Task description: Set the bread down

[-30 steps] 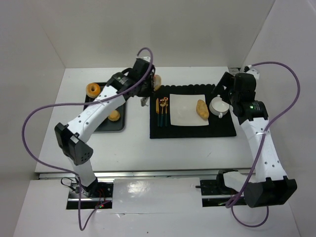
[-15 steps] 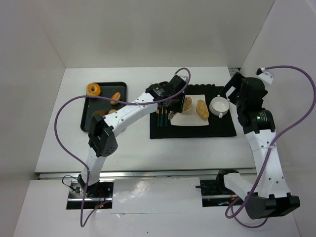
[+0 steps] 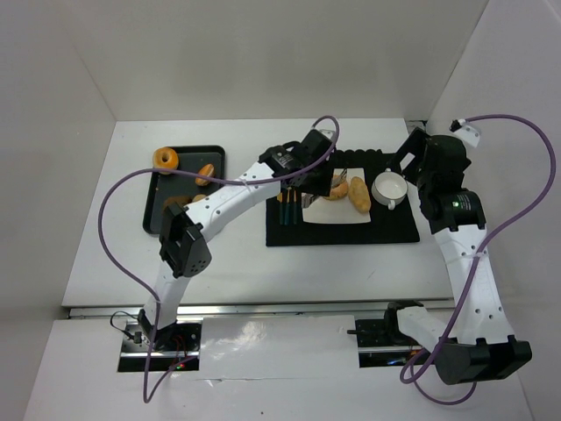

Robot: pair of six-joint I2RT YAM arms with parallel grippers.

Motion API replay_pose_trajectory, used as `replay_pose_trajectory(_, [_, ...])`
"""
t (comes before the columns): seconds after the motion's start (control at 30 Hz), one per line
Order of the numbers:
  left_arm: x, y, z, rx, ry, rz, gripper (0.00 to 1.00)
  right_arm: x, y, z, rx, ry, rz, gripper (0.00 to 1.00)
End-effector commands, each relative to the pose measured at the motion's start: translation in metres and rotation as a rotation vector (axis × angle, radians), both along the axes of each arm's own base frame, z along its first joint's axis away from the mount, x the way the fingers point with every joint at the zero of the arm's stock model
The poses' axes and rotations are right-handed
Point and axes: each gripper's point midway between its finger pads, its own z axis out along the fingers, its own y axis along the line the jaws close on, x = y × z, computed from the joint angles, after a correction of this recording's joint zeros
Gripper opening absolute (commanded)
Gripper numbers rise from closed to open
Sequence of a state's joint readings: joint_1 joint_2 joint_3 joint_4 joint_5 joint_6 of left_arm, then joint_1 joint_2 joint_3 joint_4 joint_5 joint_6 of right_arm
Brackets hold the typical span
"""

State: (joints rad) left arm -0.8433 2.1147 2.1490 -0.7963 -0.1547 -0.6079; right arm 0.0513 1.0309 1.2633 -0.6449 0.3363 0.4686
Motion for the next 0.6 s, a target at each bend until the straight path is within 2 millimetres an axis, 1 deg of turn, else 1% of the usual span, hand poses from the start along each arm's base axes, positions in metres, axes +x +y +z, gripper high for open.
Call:
replay_pose_trajectory(0.0, [-0.001,0.009,0.083,-0.125,-0.144,0.03,0.56,0.001,-0.002,0.01,0.006,-0.031,-0.008,1.0])
replay_pose_trajectory(0.03, [0.003,0.018,0.088,-0.129,-0.151,0.06,0.56,0.001,-0.002,0.01,0.006,-0.031,-0.008,1.0])
replay_pose_trajectory(0.07, [-0.003,0.028,0.097,-0.127,-0.164,0.072,0.52,0.001,-0.002,0.015,0.007,-0.041,-0.008,1.0])
replay_pose_trajectory(0.1, [0.004,0.045,0.1,-0.115,-0.18,0.13,0.5,0.001,0.0,0.015,0.011,-0.041,0.003,1.0])
replay_pose_trajectory(0.13, [0.015,0.065,0.103,-0.114,-0.196,0.179,0.5,0.001,0.0,0.02,0.012,-0.052,0.003,1.0])
replay_pose_trajectory(0.17, [0.017,0.084,0.085,-0.074,-0.175,0.211,0.5,0.001,0.002,0.02,0.017,-0.052,0.014,1.0])
replay_pose_trajectory(0.2, [0.017,0.104,0.099,-0.095,-0.197,0.243,0.5,0.001,0.004,0.019,0.021,-0.051,0.024,1.0])
replay_pose_trajectory(0.23, [0.032,0.138,0.097,-0.083,-0.196,0.316,0.5,0.001,0.004,0.019,0.021,-0.051,0.024,1.0])
replay_pose_trajectory(0.27, [0.037,0.158,0.096,-0.074,-0.194,0.357,0.5,0.001,0.004,0.019,0.021,-0.051,0.024,1.0])
replay_pose_trajectory(0.3, [0.037,0.18,0.083,-0.046,-0.161,0.392,0.5,0.002,0.006,0.019,0.025,-0.051,0.034,1.0])
replay_pose_trajectory(0.33, [0.046,0.22,0.093,-0.056,-0.177,0.468,0.5,0.004,0.006,0.017,0.024,-0.042,0.034,1.0])
replay_pose_trajectory(0.37, [0.046,0.242,0.091,-0.05,-0.161,0.507,0.5,0.004,0.011,0.016,0.035,-0.041,0.061,1.0])
replay_pose_trajectory(0.4, [0.044,0.257,0.081,-0.061,-0.123,0.52,0.5,0.008,0.014,0.011,0.042,-0.026,0.076,1.0])
replay_pose_trajectory(0.43, [0.044,0.274,0.08,-0.072,-0.113,0.551,0.5,0.011,0.019,0.007,0.051,-0.013,0.097,1.0])
replay_pose_trajectory(0.47, [0.046,0.308,0.086,-0.084,-0.124,0.625,0.5,0.017,0.027,0.004,0.069,0.002,0.137,1.0])
replay_pose_trajectory(0.5, [0.044,0.322,0.08,-0.081,-0.109,0.653,0.5,0.019,0.03,0.001,0.077,0.013,0.155,1.0])
replay_pose_trajectory(0.53, [0.044,0.335,0.08,-0.084,-0.106,0.682,0.52,0.019,0.033,0.001,0.083,0.014,0.169,1.0])
replay_pose_trajectory(0.57, [0.043,0.362,0.077,-0.075,-0.098,0.746,0.55,0.023,0.035,-0.002,0.089,0.018,0.18,1.0])
